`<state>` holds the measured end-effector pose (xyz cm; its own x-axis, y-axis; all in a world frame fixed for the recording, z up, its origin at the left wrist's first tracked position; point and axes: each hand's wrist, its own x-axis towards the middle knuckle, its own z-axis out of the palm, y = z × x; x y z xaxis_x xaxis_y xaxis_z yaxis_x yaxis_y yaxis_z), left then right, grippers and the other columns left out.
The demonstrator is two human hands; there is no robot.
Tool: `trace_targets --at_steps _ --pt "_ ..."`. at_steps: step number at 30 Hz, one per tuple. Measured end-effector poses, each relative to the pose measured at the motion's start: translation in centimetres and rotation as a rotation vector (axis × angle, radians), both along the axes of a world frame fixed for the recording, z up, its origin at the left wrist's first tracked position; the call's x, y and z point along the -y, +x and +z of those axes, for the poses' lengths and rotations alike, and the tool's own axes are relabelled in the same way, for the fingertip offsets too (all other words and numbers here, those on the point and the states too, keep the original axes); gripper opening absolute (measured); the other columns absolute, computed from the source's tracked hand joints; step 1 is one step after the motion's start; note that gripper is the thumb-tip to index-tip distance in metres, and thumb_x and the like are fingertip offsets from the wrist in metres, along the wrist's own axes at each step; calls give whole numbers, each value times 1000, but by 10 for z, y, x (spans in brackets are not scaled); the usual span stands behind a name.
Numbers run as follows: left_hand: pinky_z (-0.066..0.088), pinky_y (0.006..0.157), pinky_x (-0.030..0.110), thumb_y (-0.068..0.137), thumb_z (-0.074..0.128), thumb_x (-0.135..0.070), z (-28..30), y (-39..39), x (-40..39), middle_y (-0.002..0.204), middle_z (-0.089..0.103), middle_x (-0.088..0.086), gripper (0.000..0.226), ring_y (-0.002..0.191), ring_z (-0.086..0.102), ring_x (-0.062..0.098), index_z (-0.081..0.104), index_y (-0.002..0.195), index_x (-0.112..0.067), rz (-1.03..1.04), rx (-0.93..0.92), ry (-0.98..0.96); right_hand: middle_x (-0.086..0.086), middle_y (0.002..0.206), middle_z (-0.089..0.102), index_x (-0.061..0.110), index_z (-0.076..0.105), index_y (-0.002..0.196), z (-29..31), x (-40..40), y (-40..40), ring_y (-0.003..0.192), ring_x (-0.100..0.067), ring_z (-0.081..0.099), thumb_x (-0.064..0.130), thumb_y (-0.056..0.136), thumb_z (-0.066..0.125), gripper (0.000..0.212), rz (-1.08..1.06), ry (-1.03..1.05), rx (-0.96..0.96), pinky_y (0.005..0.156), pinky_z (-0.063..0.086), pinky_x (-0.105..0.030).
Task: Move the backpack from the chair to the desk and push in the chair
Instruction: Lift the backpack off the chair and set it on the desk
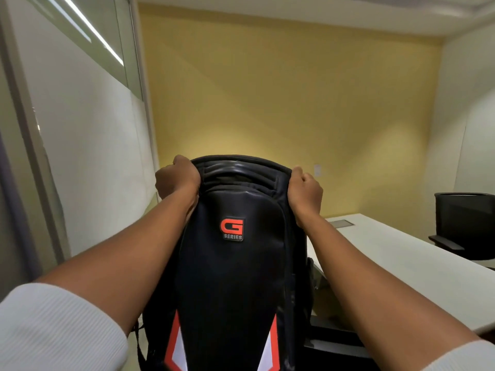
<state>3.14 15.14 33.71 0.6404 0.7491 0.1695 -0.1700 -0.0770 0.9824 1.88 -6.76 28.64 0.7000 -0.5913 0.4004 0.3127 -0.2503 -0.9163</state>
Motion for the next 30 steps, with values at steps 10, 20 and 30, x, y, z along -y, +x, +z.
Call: trace_targets --at_steps 10,20,30 --pt "27 51 30 86 42 -34 22 89 -19 59 41 -2 30 50 38 17 43 62 -16 51 -15 151 2 63 58 18 55 61 23 -18 89 58 -14 51 43 93 33 46 -132 -21 54 50 33 -27" --pt "37 64 34 80 42 -36 -1 215 -12 67 55 7 30 60 52 29 51 58 -17 52 14 145 2 54 50 17 46 54 8 -9 214 52 -15 45 39 88 37 42 -207 30 82 50 32 -30" --pt "35 64 34 78 42 -37 -40 349 3 65 56 7 35 65 52 34 54 54 -14 -6 -12 76 1 49 47 11 43 54 -15 6 331 48 -14 41 38 87 40 43 -300 23 54 46 31 -28"
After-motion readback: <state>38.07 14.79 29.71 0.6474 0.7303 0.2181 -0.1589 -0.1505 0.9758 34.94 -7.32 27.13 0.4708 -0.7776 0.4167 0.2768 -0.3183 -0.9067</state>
